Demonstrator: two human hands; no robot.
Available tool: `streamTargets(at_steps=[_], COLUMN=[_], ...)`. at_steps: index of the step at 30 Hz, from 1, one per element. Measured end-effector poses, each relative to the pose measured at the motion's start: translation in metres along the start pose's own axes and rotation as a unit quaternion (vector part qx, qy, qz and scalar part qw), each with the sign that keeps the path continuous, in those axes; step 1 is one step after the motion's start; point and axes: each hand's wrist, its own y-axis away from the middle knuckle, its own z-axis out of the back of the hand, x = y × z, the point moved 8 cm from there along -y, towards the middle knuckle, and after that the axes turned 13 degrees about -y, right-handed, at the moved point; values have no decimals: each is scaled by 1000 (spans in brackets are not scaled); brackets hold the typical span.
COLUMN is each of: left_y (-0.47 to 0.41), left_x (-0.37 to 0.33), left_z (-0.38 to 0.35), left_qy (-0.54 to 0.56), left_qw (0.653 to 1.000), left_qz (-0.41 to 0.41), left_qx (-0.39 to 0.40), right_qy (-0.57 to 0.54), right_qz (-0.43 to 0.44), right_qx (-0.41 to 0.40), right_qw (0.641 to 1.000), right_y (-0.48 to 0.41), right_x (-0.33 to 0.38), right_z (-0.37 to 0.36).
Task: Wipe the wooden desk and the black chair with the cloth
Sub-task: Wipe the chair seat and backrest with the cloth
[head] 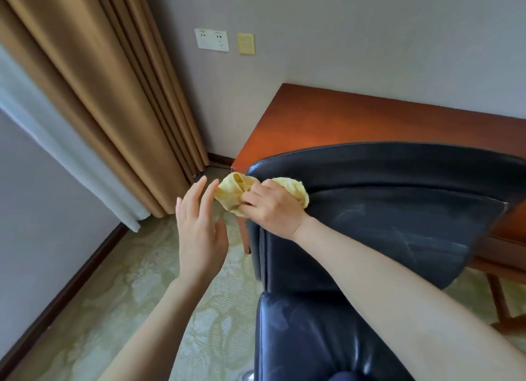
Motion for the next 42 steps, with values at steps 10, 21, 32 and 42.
streamTargets(at_steps=[10,21,32,42], left_y=[-36,-50,-53,-50], left_x=[-85,-126,-138,-131], left_z=[-45,-76,-91,-89], left_qy=[-24,-159,-150,-186], left_qw=[975,961,958,948], left_qz=[-139,-166,-184,-207], left_qx=[170,154,161,153], right_qy=[88,119,181,151], right_qz=[-147,-532,-671,-618], right_qx=[-14,-223,-421,-343], right_qw=[985,808,583,691], right_y=[95,233,301,201], right_x=[-36,-102,-99,-81], right_z=[50,174,225,147])
